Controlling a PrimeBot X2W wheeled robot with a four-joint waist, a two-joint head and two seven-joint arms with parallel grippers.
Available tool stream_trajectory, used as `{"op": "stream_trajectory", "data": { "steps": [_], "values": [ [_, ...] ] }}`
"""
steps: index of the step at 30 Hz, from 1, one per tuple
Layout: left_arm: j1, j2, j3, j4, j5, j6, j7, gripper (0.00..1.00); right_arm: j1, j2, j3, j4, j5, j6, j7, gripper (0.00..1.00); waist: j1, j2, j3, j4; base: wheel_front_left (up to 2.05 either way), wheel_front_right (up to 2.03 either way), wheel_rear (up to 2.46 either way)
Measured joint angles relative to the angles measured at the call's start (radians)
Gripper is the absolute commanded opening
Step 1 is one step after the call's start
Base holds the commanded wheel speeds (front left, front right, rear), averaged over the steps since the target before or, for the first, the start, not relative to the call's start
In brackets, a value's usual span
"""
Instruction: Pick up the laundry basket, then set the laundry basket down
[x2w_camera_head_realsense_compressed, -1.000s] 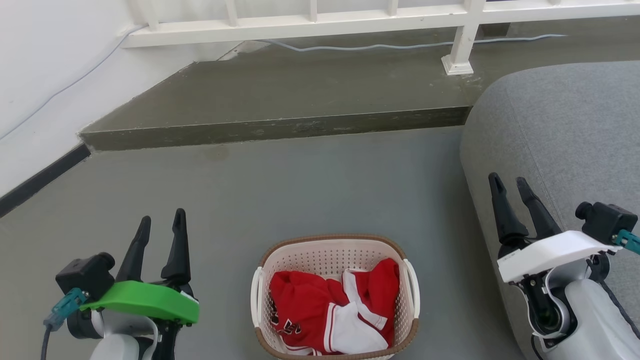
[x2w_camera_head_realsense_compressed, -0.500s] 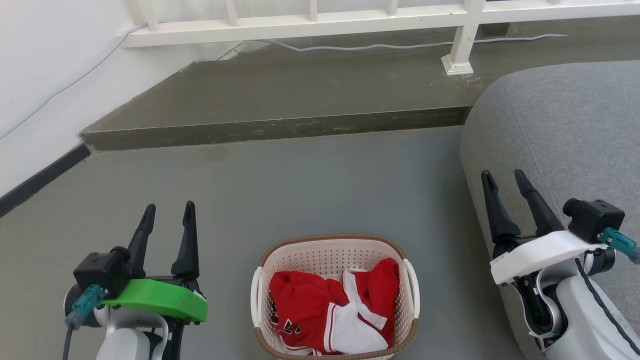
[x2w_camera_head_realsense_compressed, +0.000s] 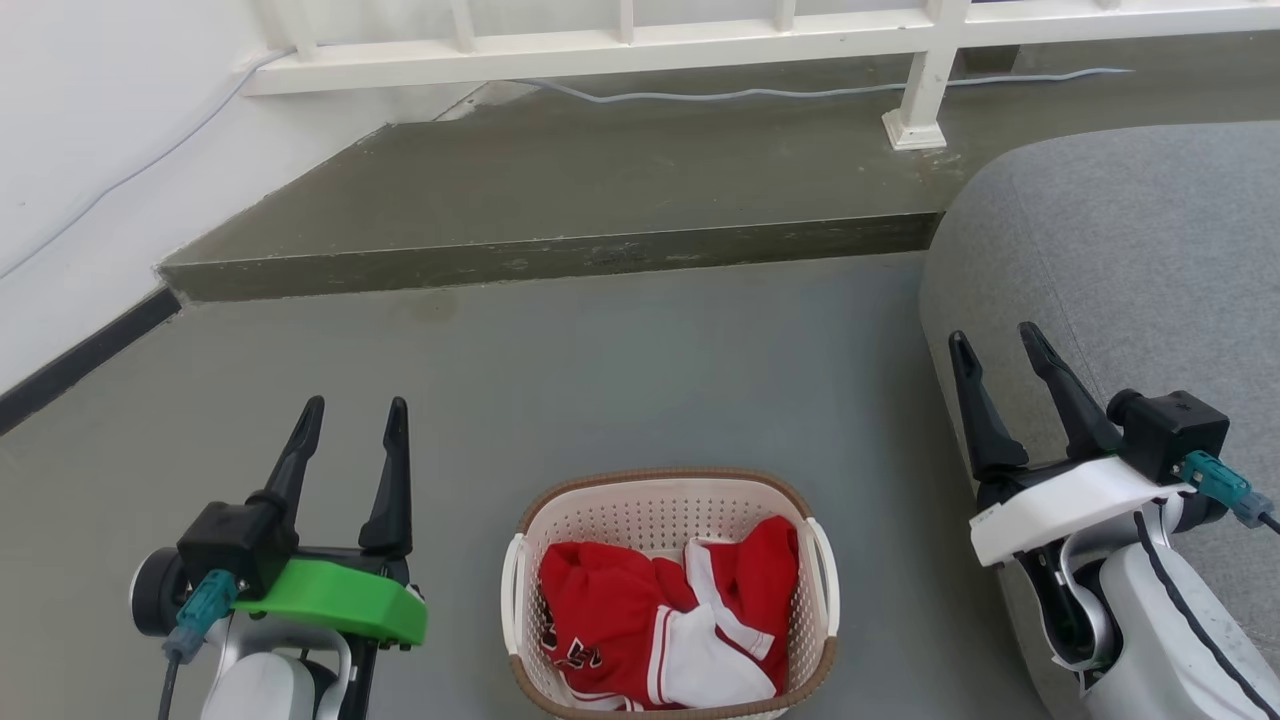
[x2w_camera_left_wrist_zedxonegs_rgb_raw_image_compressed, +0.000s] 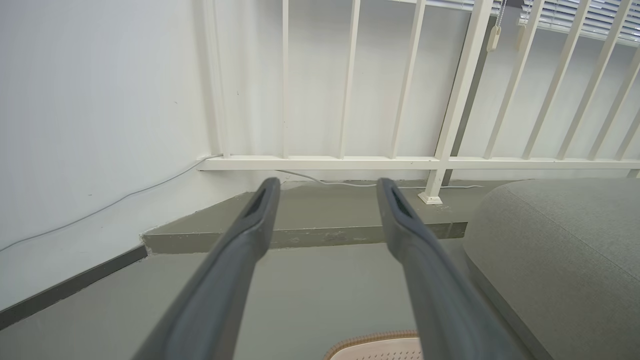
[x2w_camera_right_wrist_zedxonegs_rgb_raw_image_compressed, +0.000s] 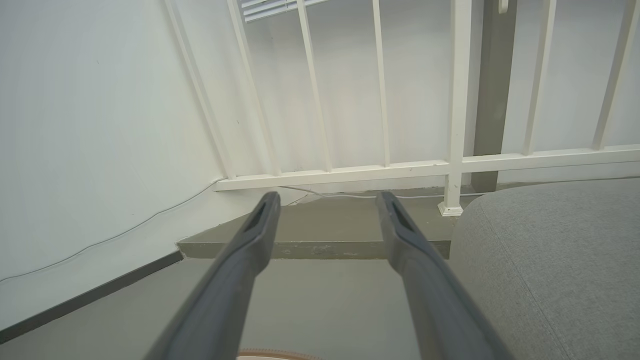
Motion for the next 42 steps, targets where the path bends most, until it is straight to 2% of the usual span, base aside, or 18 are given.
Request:
{"op": "stream_trajectory", "data": {
  "steps": [25,42],
  "values": [
    [-0.003,-0.003,0.012,0.017,-0.002,-0.008,0.000,1.00,0.000,0.018,-0.024,0.011,-0.009,0.011,0.000,1.00,0.0000,0.0000,0.011,-0.006,0.00,0.00,0.00],
    [-0.069,-0.006,0.007,0.050,-0.029,-0.010,-0.003,1.00,-0.036,0.014,-0.059,0.084,-0.005,0.022,0.000,1.00,0.0000,0.0000,0.155,-0.038,0.00,0.00,0.00]
  ]
}}
